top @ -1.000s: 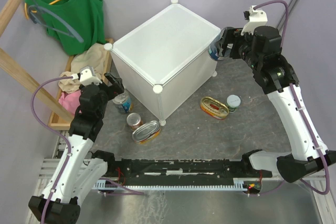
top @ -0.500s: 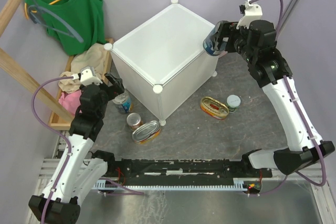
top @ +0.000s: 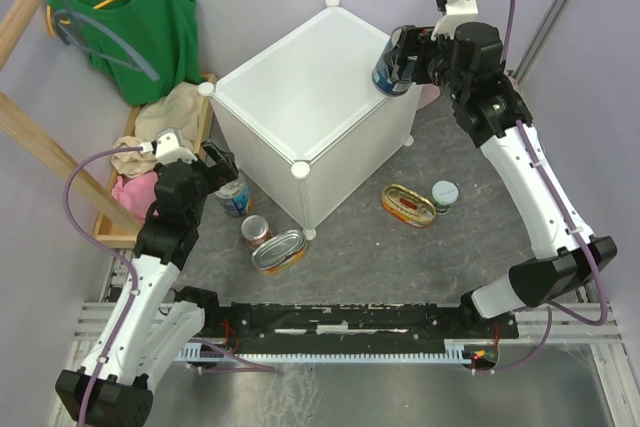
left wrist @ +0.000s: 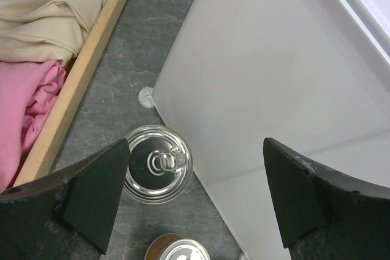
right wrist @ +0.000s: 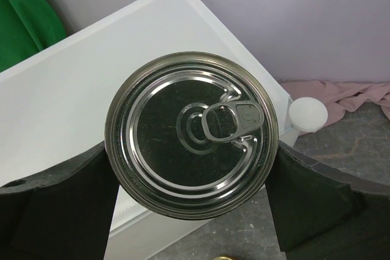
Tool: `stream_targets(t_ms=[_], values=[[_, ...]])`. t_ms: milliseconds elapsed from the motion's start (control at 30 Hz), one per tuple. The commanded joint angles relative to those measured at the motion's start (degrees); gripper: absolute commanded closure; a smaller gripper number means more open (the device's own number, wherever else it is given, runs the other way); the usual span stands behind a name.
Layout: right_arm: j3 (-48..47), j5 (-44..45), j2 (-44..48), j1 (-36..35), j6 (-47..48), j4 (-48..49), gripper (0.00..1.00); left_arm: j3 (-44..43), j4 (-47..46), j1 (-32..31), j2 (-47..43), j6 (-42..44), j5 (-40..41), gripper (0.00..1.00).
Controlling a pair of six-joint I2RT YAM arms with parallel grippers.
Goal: Place and organize the canned foods onto the counter
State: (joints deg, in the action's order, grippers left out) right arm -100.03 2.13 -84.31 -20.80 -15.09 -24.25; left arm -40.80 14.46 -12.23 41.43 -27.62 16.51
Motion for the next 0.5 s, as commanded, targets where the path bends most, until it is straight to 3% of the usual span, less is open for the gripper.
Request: stream_targets(t_ms=[0,467], values=[[-7.5,-0.4,0.1,-0.7,0.4,14.6,0.9,0.3,-3.3,0.3,-0.1,-1.9,1.4,0.04],[-15.4,0.9,-8.3,-3.1,5.3,14.4,0.91,0.3,-4.7,0.2,0.3,-2.4,0.4,0.04]])
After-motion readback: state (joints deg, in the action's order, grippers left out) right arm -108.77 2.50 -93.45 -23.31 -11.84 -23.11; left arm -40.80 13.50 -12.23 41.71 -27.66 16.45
